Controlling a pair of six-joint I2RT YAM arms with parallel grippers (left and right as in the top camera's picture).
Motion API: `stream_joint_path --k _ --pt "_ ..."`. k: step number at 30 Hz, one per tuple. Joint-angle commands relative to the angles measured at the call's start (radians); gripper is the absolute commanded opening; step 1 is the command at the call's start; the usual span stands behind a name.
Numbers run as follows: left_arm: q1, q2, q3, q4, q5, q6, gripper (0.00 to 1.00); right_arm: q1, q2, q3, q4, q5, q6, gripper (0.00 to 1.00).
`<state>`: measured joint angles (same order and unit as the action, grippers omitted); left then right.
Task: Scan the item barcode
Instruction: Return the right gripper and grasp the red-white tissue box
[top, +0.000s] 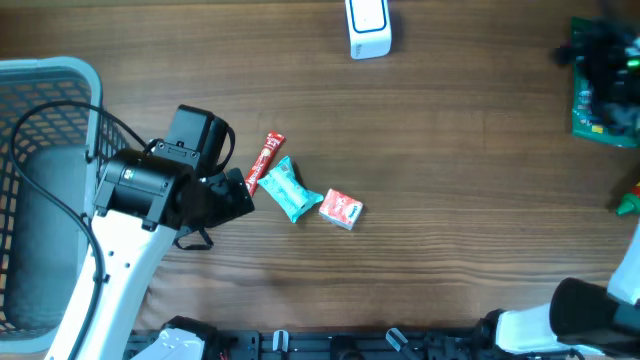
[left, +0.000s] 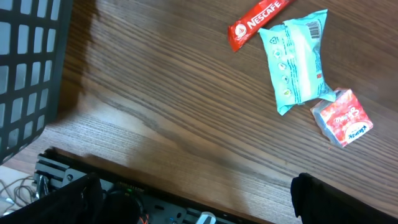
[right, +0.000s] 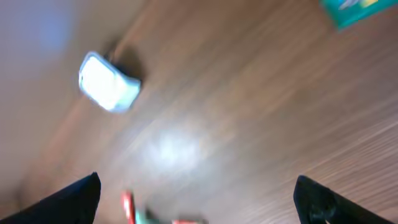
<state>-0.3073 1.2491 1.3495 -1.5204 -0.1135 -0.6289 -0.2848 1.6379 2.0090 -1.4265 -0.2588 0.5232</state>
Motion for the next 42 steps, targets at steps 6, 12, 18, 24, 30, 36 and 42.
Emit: stream_joint_path --k 6,12,18,24,30,36,42 --pt "0.003 -0.008 0.0 0.002 0.005 0.016 1.0 0.29 -0.059 -0.012 -0.182 0.0 0.004 0.96" --pt "0.003 -0.008 0.0 0.002 0.005 0.016 1.0 0.51 -0.237 -0.149 -0.182 0.14 0.275 0.95" --pt "0.003 -0.008 0.0 0.002 0.005 0.016 1.0 0.747 -0.416 -0.63 0.026 0.175 0.673 0.95" --pt "0.003 -0.008 0.0 0.002 0.005 0.016 1.0 0.904 -0.353 -1.083 0.6 -0.038 0.826 0.83" --pt "0.003 -0.008 0.0 0.002 0.005 0.016 1.0 0.923 -0.202 -1.228 0.896 -0.008 0.898 0.73" --pt "0.003 -0.008 0.0 0.002 0.005 0.016 1.0 0.924 -0.008 -1.229 1.025 -0.039 0.889 0.64" --pt "0.003 -0.008 0.0 0.002 0.005 0.016 1.0 0.923 0.034 -1.23 1.066 0.021 0.89 0.54"
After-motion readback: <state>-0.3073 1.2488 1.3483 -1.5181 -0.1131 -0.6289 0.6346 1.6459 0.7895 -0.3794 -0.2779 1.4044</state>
